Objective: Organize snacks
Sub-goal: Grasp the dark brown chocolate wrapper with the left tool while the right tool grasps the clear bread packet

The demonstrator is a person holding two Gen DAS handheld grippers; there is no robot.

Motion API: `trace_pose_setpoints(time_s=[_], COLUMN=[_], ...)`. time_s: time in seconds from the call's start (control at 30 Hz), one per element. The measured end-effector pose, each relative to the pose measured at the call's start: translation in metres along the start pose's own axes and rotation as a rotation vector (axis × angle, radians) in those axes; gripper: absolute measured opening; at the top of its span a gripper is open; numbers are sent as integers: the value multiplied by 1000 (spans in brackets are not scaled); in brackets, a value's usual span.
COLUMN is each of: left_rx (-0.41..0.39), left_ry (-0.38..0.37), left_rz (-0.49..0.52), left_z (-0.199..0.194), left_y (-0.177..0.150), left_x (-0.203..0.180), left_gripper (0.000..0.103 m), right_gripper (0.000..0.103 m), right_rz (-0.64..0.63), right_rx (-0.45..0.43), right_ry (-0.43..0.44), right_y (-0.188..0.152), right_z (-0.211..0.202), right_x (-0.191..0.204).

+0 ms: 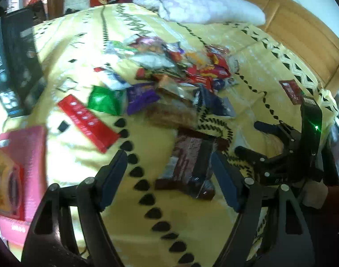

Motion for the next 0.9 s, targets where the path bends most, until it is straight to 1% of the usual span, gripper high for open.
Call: trace_pose_setpoints(time_s=[0.07,0.17,0.23,0.27,0.3,0.33,0.4,0.47,0.53,0.57,0.67,0.73,0.77,0.8,0.83,0.87,0.9], left_rx=[28,84,95,100,103,89,63,21,-8,-17,-43,-57,-60,-66,-74,-80,-88], left_ry=[7,32,78,84,75,73,87,105,142,143,149,144,144,145,147,149,149], left_rz=[42,99,106,96,77,53,45,60,74,67,9,-47,-71,-92,-104,-111,-121], left_z=[15,39,47,50,50,45,33,12,-4,-11,-28,-33,-35,-37,-40,-42,-46], left_y=[3,-1,-2,-2,-3,-3,-5,-11,-18,-22,-30,-30,-29,-29,-29,-29,-28], left_x=[-10,-25,-29,-28,-27,-26,-24,-23,-20,-17,-3,8,11,15,18,20,22], left_gripper=[79,79,75,59,52,49,49,49,49,49,49,49,49,49,49,49,49], right_gripper=[103,103,103,103,103,103,103,103,99,99,98,93,89,84,82,77,74], right_rz=[0,0,0,0,-1,0,3,8,-27,-44,-120,-182,-212,-239,-274,-319,-358], right_rx=[0,0,0,0,-1,-4,-17,-20,-22,-28,-40,-24,-7,18,44,77,113], right_ry=[0,-1,0,0,0,2,19,58,89,103,167,213,233,250,256,257,257], right_y=[0,0,0,0,0,0,0,-1,2,5,28,50,61,71,79,85,89], right_z=[0,0,0,0,0,-2,-9,-20,-34,-39,-50,-43,-35,-24,-13,1,14], right_x=[0,0,0,0,0,0,1,4,15,21,45,65,74,82,89,98,105])
Point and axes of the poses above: each gripper's, at about its wrist camera, not at the fingertips, and z roughly the way its jaws point, x to its left, y to its top, the point moved 6 cm from there along z, roughly the way its jaws point, and after that the axes turned 6 degrees about x, right-handed, at the moved point
